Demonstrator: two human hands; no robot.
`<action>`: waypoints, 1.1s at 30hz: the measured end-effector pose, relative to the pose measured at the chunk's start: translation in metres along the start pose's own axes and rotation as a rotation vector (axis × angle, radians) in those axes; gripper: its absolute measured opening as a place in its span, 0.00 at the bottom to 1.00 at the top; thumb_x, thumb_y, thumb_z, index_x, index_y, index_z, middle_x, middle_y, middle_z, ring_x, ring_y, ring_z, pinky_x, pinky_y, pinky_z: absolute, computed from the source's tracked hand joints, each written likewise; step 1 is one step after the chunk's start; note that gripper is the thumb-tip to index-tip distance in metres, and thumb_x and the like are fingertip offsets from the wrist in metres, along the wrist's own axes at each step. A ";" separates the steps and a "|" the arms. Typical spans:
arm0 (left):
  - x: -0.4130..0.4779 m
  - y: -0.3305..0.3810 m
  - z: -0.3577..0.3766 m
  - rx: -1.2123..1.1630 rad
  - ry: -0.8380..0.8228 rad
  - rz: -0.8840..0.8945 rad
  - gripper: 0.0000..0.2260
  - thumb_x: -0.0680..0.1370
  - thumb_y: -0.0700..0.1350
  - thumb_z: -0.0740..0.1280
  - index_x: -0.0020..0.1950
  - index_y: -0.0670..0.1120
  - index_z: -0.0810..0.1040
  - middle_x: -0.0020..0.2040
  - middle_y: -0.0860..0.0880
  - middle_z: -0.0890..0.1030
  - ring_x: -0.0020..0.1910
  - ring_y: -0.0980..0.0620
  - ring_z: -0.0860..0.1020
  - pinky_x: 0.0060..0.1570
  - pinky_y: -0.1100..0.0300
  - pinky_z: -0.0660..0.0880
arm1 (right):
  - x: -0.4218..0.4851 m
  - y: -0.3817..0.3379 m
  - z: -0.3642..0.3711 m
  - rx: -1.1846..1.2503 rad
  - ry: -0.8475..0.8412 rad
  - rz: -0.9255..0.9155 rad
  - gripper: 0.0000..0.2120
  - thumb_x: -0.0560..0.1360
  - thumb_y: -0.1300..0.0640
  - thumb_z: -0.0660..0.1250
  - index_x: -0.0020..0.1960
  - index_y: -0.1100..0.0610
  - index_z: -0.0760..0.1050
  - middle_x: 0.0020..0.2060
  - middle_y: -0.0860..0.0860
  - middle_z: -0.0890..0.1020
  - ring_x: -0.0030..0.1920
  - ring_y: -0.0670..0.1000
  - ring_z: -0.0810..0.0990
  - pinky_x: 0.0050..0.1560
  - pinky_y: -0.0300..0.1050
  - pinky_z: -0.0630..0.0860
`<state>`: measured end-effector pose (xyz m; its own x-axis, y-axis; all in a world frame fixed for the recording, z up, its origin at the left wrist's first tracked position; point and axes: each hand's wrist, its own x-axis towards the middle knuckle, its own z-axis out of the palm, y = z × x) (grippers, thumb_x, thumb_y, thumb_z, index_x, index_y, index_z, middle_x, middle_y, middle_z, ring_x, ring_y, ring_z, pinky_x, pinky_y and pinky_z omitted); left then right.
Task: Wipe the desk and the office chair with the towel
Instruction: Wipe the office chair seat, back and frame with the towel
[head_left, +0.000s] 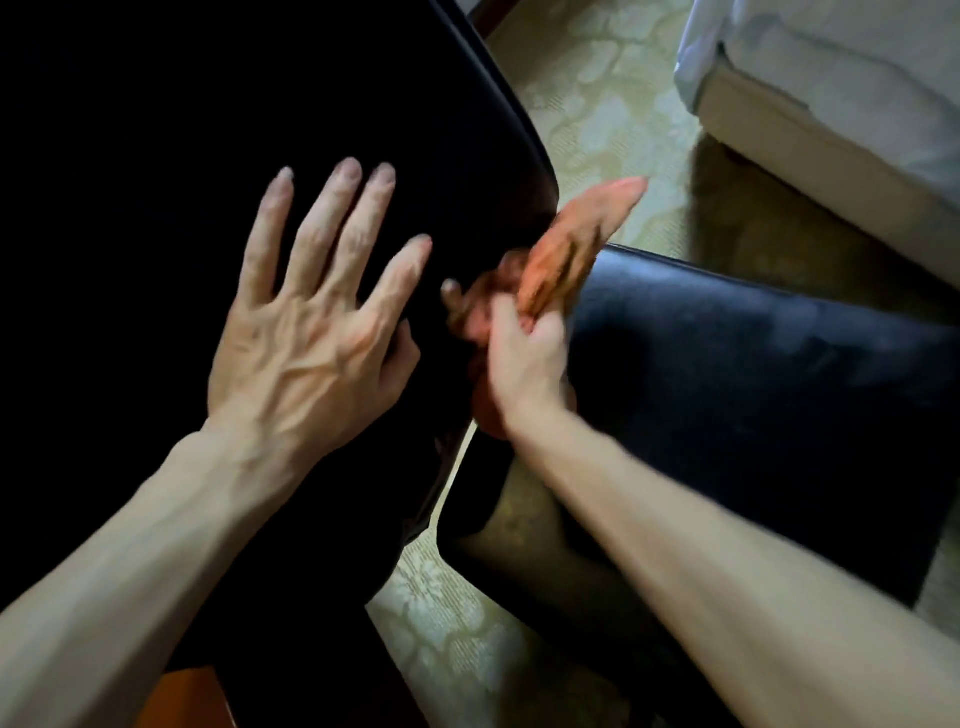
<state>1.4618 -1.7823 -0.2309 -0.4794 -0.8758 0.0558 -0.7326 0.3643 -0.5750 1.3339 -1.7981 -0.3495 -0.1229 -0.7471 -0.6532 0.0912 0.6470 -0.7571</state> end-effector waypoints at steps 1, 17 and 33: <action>0.000 0.001 0.001 0.002 -0.005 -0.001 0.25 0.81 0.51 0.59 0.78 0.46 0.69 0.83 0.38 0.56 0.83 0.38 0.52 0.80 0.37 0.48 | -0.017 0.017 0.006 -0.024 -0.045 0.005 0.41 0.70 0.39 0.65 0.78 0.58 0.67 0.74 0.59 0.72 0.74 0.58 0.71 0.76 0.54 0.65; 0.000 0.002 0.005 -0.001 0.018 -0.011 0.23 0.83 0.50 0.56 0.77 0.46 0.69 0.83 0.37 0.58 0.83 0.38 0.55 0.81 0.38 0.49 | 0.025 -0.034 -0.004 0.072 0.137 -0.052 0.26 0.77 0.47 0.65 0.73 0.54 0.72 0.67 0.57 0.79 0.67 0.60 0.78 0.69 0.50 0.72; 0.001 0.007 -0.010 -0.036 -0.025 -0.012 0.22 0.82 0.48 0.56 0.75 0.46 0.71 0.83 0.39 0.58 0.83 0.39 0.54 0.81 0.39 0.47 | -0.112 0.090 -0.009 -0.111 -0.248 0.310 0.10 0.75 0.51 0.71 0.55 0.51 0.77 0.49 0.51 0.85 0.52 0.56 0.84 0.54 0.44 0.78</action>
<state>1.4518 -1.7777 -0.2269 -0.4585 -0.8877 0.0422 -0.7555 0.3644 -0.5444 1.3470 -1.6548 -0.3447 0.1365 -0.5195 -0.8435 -0.0221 0.8496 -0.5269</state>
